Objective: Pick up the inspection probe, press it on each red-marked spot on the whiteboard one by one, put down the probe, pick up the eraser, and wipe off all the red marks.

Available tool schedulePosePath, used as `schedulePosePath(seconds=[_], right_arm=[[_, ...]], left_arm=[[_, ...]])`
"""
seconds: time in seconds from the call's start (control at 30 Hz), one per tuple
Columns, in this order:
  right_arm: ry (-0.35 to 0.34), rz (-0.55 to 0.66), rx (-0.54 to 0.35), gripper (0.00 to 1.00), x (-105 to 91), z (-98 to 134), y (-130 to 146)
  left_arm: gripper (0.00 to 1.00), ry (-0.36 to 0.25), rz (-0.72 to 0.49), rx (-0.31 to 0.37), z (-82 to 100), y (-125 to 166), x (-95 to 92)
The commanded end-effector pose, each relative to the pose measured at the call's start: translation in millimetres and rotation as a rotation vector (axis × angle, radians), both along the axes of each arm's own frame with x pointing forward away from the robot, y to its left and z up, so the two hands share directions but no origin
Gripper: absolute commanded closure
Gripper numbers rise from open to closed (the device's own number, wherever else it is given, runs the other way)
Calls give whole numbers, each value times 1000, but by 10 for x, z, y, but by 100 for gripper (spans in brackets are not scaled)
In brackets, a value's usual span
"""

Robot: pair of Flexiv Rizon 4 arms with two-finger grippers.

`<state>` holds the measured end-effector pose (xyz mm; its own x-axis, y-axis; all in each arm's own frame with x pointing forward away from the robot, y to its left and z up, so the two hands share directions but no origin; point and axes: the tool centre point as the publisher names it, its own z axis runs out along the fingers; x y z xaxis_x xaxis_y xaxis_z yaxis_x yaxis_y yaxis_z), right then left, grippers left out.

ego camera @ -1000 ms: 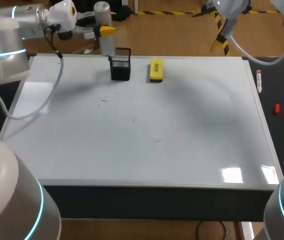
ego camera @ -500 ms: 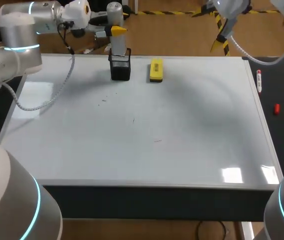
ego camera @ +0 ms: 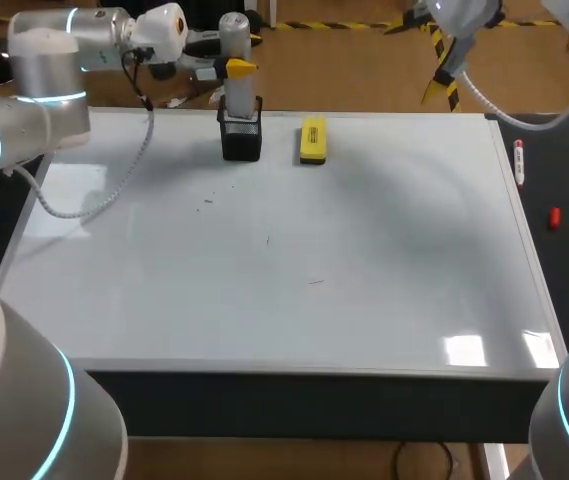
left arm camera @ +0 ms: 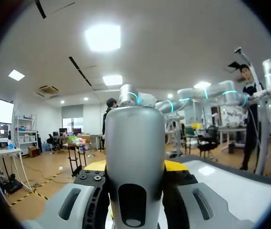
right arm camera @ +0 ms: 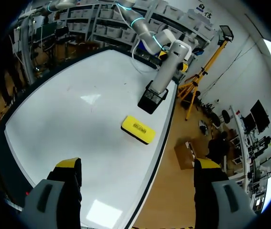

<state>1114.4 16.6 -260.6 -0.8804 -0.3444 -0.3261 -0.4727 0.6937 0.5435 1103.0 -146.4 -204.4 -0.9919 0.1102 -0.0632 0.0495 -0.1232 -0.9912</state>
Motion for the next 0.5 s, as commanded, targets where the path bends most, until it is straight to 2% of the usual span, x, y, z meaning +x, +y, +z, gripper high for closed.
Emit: schedulePosePath(seconds=[0.03,0.5], right_arm=[[1,1,-5,0,5,6,-1],[1,1,-5,0,5,6,-1]], left_arm=[[100,2,3,-1,-71,-9,12],[100,12,26,-15,-366,-11,-9]])
